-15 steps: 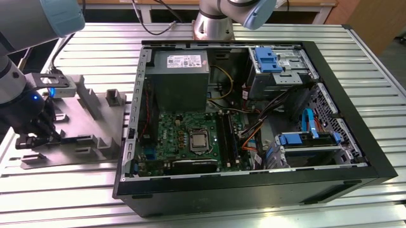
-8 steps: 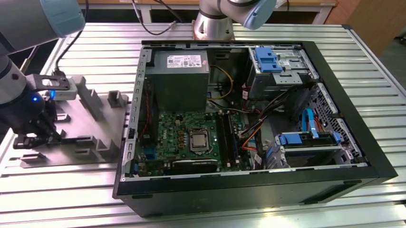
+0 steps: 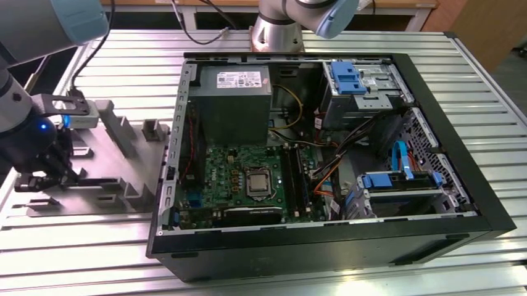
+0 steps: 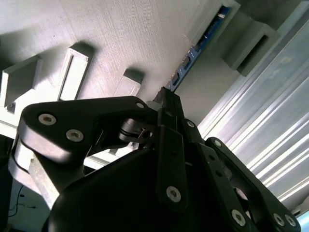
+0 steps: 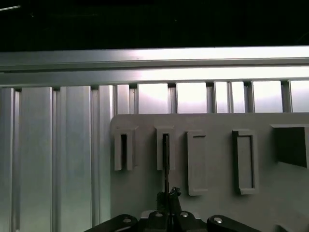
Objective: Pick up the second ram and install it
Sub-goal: 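Pick up the second ram and move it above second insertion slot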
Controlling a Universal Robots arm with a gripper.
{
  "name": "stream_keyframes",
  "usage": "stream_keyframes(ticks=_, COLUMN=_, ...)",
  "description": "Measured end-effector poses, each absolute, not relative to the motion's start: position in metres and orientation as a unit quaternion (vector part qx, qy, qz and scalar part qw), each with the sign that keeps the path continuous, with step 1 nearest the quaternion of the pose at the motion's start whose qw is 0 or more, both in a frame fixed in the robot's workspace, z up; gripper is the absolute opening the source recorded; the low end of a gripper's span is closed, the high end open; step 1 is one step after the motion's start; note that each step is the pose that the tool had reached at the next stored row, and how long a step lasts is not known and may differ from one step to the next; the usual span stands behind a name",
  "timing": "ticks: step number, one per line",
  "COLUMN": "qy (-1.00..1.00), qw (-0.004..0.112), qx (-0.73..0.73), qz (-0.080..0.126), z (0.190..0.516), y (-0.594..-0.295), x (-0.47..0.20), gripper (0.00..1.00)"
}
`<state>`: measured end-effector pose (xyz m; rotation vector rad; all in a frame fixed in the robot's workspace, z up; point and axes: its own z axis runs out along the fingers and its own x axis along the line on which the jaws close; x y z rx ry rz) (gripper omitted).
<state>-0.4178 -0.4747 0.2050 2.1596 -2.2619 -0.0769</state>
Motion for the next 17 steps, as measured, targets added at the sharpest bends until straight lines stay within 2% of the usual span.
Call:
stream_keyframes(ticks=6, qy=-0.722, qw=0.007, qx=0.691, qz=-0.025, z=0.215, y=-0.475, x=-0.418, gripper=0.11)
stream_keyframes(ticks=17, qy=-0.722, qw=0.007, qx=0.692, qz=-0.025, z=0.253, y=-0.475, x=-0.418, gripper=0.11)
